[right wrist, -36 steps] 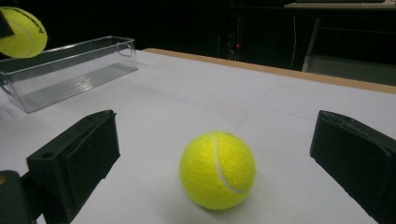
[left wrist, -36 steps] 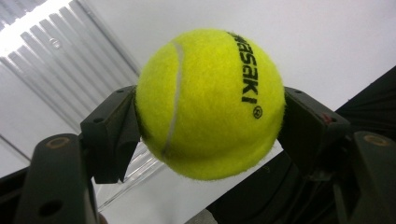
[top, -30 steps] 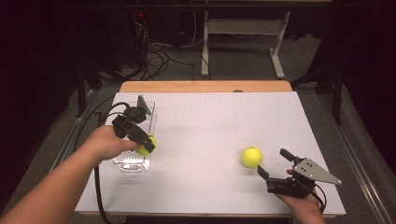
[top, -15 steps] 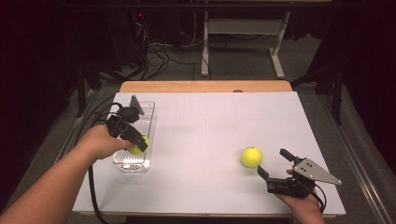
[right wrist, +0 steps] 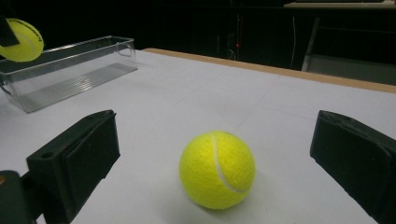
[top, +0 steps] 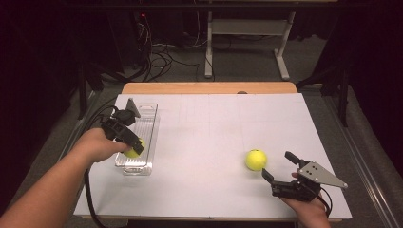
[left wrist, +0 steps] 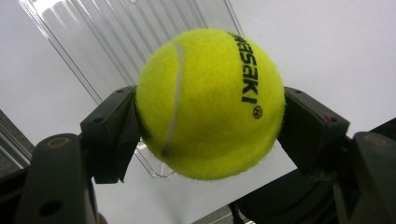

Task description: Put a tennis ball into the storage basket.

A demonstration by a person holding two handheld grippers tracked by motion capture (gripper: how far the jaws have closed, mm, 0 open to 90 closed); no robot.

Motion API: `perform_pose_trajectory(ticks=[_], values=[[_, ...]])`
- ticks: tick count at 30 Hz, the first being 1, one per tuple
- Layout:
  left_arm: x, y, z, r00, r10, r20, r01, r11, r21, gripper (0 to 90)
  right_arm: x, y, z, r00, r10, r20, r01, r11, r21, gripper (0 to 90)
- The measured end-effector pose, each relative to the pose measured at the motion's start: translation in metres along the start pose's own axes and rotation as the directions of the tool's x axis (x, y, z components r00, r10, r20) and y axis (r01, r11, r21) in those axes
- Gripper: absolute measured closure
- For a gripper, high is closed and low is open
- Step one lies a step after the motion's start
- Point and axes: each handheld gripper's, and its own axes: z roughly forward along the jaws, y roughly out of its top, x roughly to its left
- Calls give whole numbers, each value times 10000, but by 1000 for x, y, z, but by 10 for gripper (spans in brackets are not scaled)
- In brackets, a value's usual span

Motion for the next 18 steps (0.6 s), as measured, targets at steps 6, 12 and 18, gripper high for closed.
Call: perform_pose_trajectory(ticks=[6, 12, 18], values=[[2, 6, 0, 9999, -67, -86, 68, 9999, 99, 272, 0, 0, 1, 10000, 18, 5, -18, 10000, 13, 17], [8, 13, -6, 9990, -301, -335, 302, 9995, 31, 271, -1, 0, 0, 10000, 51, 13, -51, 10000, 3, 17], [13, 21, -9, 9983, -505, -299, 505, 9987, -5, 272, -1, 0, 0, 10000, 29, -17, -29, 10000, -8, 17]])
